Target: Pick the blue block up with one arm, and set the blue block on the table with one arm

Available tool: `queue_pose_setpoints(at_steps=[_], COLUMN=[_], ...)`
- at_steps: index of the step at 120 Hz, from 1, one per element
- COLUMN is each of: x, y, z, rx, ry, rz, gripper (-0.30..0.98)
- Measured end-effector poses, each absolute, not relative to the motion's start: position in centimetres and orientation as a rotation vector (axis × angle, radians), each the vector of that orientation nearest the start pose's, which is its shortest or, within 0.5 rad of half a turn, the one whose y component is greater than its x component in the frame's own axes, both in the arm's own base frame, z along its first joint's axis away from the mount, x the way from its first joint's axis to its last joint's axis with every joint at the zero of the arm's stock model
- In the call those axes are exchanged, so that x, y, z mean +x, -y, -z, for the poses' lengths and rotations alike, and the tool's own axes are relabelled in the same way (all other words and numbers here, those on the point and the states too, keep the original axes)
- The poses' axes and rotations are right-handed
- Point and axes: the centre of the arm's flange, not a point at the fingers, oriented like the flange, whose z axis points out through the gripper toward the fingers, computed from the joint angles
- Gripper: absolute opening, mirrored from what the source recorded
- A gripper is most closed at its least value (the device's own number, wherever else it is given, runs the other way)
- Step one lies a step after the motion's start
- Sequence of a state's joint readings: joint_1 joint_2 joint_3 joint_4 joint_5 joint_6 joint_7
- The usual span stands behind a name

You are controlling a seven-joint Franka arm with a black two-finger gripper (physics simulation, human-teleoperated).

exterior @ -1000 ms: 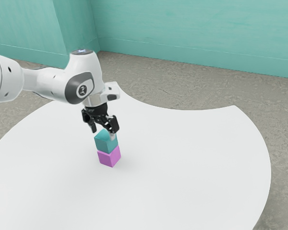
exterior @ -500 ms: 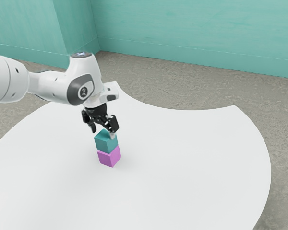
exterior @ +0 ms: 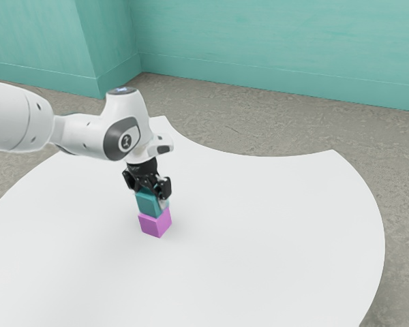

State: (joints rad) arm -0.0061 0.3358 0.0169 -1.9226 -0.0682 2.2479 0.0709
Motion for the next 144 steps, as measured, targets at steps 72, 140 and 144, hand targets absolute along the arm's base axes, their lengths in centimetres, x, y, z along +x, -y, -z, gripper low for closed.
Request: queue_pose_setpoints(at_steps=[72, 140, 144], x=[60.3, 57.8, 58.2], y=[-14.1, -6.2, -4.6], z=[-32.9, -55.9, -59.0], rx=[-3.139, -3.123, -3.095], ry=[0.198, -0.143, -0.197], rz=[-0.097, 0.302, 0.338], gripper=[0.38, 0.65, 0.66])
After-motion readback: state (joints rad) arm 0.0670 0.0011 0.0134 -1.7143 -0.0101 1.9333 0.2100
